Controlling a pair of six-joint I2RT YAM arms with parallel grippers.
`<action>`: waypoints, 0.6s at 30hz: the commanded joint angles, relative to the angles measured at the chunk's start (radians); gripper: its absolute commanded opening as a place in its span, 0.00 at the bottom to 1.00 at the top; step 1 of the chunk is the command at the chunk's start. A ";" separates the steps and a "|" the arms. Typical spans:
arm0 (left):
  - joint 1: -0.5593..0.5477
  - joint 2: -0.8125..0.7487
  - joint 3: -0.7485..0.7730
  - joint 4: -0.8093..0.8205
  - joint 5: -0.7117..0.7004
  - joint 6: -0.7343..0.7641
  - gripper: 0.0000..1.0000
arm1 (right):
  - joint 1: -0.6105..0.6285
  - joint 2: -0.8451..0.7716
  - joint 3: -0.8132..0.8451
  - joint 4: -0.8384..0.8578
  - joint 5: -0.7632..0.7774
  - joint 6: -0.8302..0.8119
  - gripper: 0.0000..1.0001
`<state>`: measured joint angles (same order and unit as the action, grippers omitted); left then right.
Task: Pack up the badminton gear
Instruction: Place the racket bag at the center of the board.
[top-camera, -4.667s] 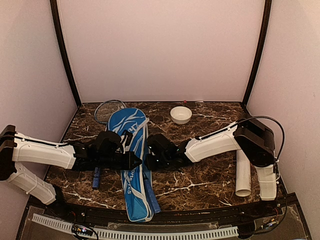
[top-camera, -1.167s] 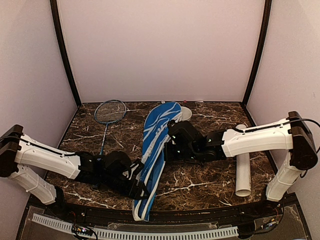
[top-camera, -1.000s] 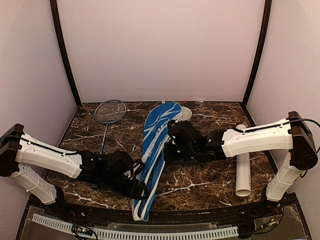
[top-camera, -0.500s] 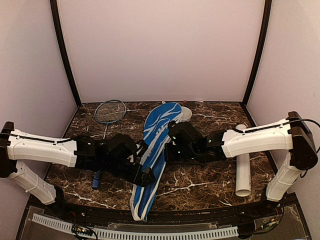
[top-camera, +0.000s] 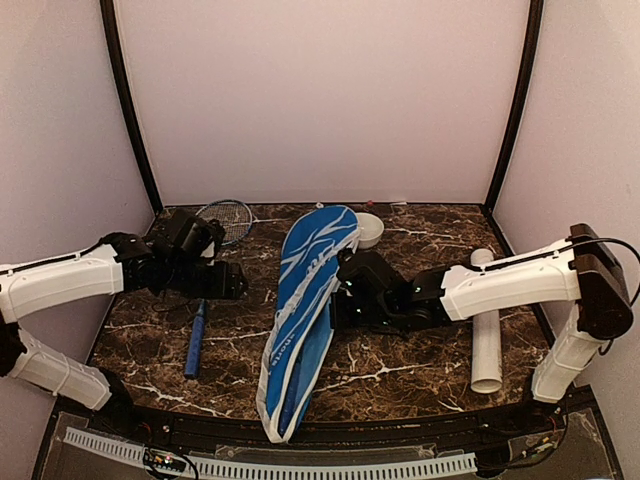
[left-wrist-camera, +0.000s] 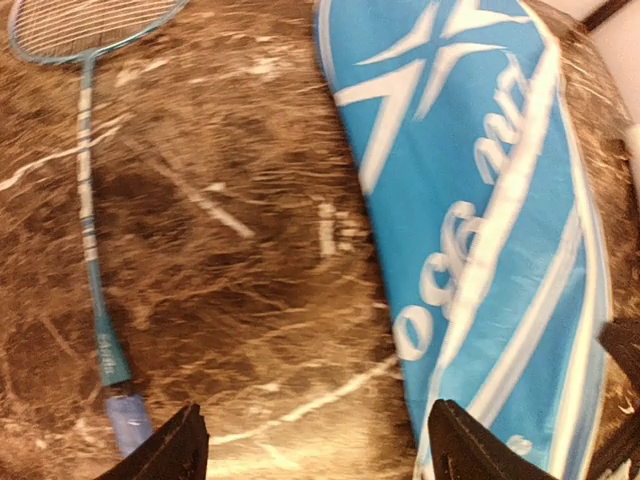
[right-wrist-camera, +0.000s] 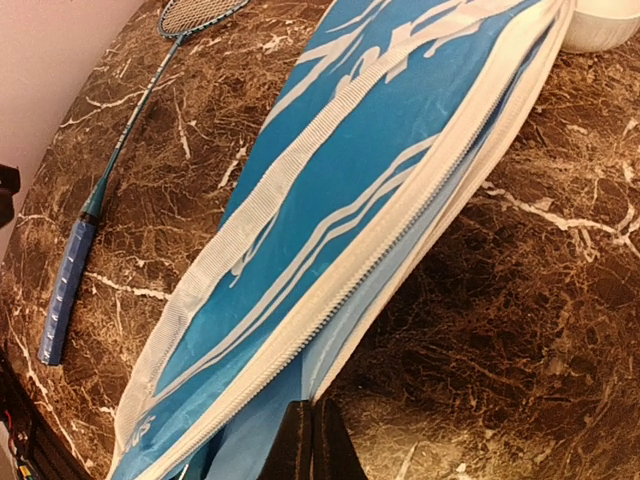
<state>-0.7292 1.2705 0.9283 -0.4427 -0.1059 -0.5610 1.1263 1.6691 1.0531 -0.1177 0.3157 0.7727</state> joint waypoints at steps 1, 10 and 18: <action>0.154 -0.060 -0.118 -0.006 -0.047 -0.017 0.76 | 0.008 0.018 -0.035 0.047 0.005 0.022 0.00; 0.239 -0.086 -0.239 -0.074 -0.034 -0.121 0.75 | -0.002 0.028 -0.093 0.090 -0.007 0.039 0.00; 0.240 -0.068 -0.324 -0.054 0.000 -0.148 0.70 | -0.005 0.060 -0.094 0.113 -0.022 0.040 0.00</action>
<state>-0.4953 1.2079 0.6342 -0.4908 -0.1207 -0.6861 1.1248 1.7077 0.9680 -0.0532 0.3080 0.8051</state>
